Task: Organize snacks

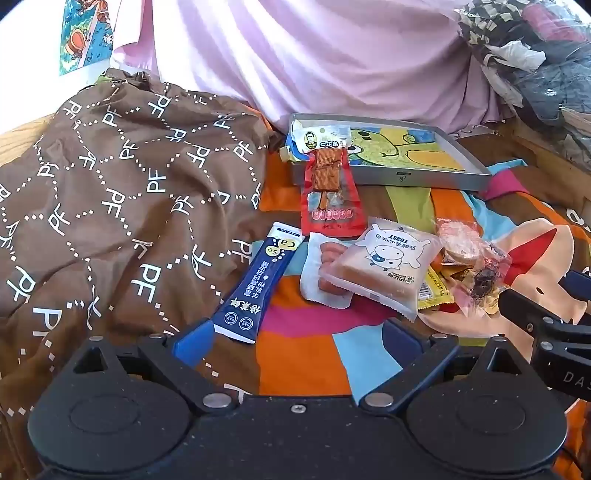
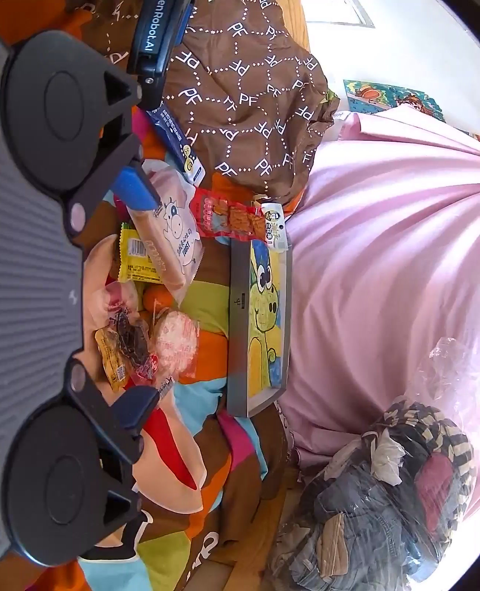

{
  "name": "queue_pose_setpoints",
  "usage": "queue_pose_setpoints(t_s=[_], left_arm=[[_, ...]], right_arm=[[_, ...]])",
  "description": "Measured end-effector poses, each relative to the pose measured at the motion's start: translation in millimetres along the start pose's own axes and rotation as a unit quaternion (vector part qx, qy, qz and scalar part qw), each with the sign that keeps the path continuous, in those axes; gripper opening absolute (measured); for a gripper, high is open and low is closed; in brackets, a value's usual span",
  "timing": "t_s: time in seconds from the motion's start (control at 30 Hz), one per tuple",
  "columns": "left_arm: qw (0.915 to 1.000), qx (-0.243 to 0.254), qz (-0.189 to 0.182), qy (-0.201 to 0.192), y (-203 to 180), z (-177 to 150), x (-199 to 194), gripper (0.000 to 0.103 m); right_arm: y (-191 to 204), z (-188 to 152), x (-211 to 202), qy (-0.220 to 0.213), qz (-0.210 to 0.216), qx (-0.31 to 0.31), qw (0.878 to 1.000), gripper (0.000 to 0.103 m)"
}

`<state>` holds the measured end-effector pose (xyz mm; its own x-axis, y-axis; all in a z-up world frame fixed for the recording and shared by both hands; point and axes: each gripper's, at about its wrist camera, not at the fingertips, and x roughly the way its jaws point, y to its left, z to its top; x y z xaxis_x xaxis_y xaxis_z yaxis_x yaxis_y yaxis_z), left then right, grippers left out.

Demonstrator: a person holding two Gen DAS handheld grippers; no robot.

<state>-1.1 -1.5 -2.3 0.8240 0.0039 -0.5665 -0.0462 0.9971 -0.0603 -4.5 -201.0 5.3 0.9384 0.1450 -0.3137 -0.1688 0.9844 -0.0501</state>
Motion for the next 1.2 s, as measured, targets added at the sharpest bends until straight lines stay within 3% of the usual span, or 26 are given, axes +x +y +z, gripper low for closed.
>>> queue_pose_setpoints(t_s=[1.2], left_arm=[[0.9995, 0.006, 0.013, 0.028, 5.3, -1.3, 6.9, 0.098]], right_arm=[[2.2, 2.5, 0.9, 0.014, 0.004, -0.009, 1.0, 0.103]])
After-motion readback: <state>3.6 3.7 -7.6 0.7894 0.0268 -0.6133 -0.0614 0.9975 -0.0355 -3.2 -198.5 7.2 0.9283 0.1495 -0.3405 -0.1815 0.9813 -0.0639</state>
